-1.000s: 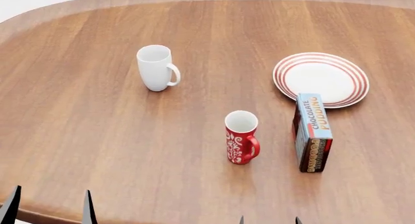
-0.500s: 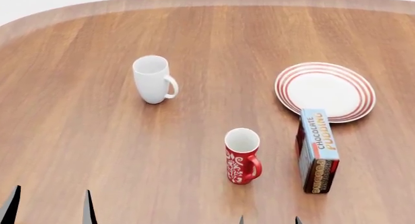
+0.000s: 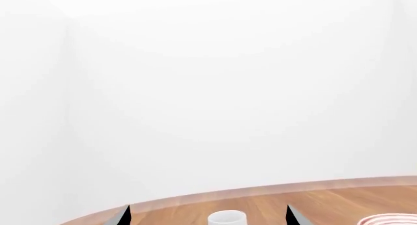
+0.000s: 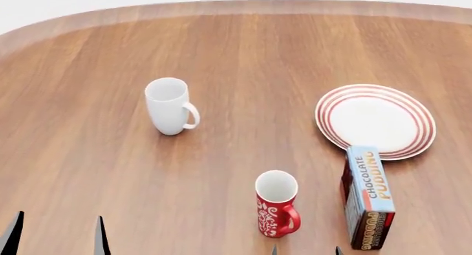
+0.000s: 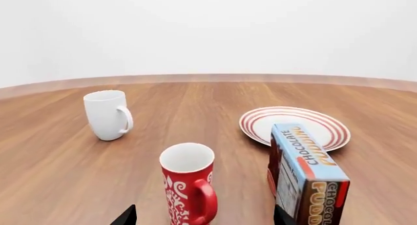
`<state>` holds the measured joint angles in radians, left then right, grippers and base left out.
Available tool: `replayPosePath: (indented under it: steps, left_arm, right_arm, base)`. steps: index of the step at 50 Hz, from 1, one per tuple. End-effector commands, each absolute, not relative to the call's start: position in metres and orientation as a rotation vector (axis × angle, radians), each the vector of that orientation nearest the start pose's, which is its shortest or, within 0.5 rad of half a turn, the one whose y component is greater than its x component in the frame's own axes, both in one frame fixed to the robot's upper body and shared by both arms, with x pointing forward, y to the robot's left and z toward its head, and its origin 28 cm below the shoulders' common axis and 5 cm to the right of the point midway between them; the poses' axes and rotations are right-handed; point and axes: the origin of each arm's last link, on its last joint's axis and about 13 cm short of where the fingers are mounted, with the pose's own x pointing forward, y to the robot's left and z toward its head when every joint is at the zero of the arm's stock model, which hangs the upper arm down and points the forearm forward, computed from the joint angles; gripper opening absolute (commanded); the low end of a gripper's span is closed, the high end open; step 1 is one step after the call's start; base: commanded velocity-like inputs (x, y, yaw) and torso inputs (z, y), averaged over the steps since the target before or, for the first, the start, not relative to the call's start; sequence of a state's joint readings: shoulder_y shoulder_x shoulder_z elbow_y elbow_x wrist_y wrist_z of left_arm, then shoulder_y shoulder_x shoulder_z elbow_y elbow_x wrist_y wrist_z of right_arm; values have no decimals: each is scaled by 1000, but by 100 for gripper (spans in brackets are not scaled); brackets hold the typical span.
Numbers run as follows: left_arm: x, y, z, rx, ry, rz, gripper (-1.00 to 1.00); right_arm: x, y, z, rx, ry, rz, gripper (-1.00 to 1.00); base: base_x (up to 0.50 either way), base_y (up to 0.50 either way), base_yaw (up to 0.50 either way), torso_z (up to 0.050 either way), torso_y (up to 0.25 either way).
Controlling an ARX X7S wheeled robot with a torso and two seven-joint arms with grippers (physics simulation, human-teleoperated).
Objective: Pick up the red mug and put it on the plate
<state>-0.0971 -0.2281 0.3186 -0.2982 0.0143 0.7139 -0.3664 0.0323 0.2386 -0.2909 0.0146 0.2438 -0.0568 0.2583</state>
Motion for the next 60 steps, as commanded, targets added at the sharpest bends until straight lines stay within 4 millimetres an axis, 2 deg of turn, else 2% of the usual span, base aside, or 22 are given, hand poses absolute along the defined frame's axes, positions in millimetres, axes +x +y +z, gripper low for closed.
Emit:
replayPosePath:
  steps: [1,60]
  left_arm:
    - [220,206,13,97,-496,0,100]
    - [220,207,13,101,-500,0,100]
  right_arm:
    - [210,-97,13,6,-4,21,100]
    - [211,-97,12,9,-5,24,100]
  base:
    - [195,0,0,0,0]
    - [195,0,0,0,0]
